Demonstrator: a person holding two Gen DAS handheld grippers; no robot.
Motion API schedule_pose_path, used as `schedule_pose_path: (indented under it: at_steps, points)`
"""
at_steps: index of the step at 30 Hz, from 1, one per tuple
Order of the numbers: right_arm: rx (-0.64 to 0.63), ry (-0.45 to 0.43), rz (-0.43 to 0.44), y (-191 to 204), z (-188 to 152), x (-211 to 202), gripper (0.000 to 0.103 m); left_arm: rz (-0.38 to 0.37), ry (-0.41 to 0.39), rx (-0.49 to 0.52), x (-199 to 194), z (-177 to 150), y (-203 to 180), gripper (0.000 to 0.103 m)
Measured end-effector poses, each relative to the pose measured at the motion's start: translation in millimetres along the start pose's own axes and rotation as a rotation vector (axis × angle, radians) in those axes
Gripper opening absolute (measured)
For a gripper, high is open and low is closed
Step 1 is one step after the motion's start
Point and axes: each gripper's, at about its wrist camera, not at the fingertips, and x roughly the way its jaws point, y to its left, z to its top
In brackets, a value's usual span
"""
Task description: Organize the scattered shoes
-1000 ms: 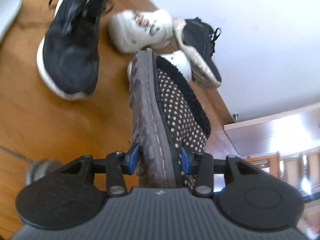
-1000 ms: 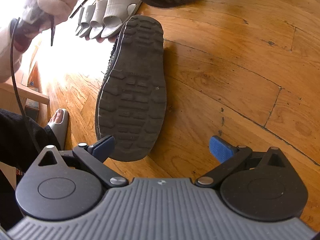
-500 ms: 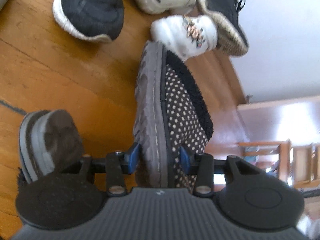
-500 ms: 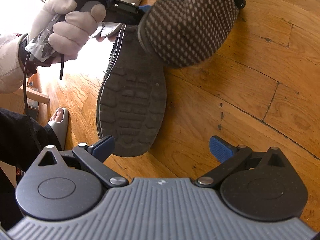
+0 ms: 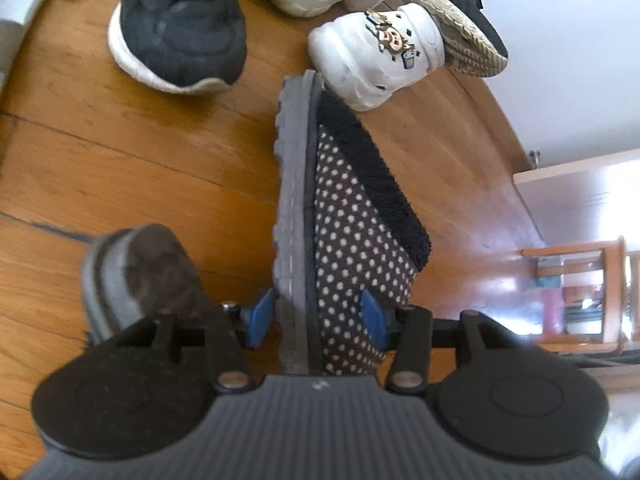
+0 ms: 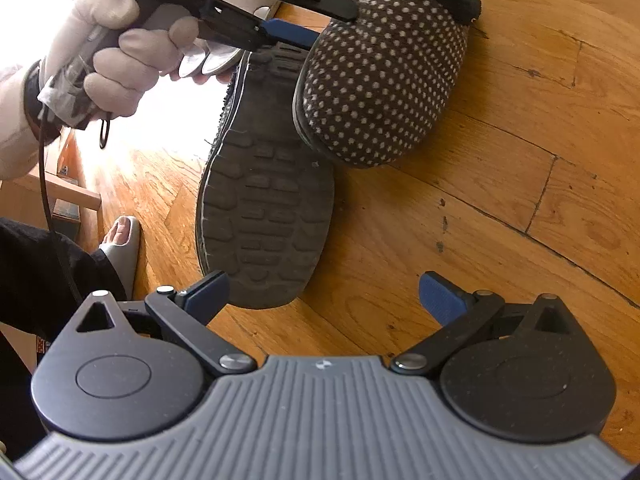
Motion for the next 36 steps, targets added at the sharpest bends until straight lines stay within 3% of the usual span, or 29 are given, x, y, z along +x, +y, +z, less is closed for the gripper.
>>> schedule_pose_path:
  at_steps: [7,12,14,16,19,24,28,30,36]
  points:
    - [0.001,-0.001,0.000,0,1,0,0.102,0.028,0.025,0.101,-19,1,3,0.051]
    - [0.004,0.002,0.003,0,0,-1,0.102,0.058,-0.039,0.211,-58,-6,5,0.061]
    - [0.009,0.005,0.003,0,0,-1,0.102,0.085,-0.072,0.223,-73,-11,11,0.077]
    - [0.009,0.008,0.005,0,1,-1,0.102,0.114,-0.102,0.208,-91,-22,25,0.080]
    - [0.008,0.010,0.007,2,1,0,0.102,0.112,-0.075,0.138,-98,-46,55,0.083]
    - [0.005,0.022,0.007,4,0,3,0.102,0.088,-0.027,0.040,-65,-70,76,0.084]
    - [0.004,0.031,0.008,7,-2,4,0.102,0.071,-0.039,0.119,-37,-79,70,0.084]
    - [0.001,0.036,0.012,9,-4,4,0.102,0.060,-0.023,0.112,-24,-78,70,0.084]
    - [0.004,0.041,0.009,10,-8,4,0.102,0.067,-0.011,0.128,-16,-76,61,0.065]
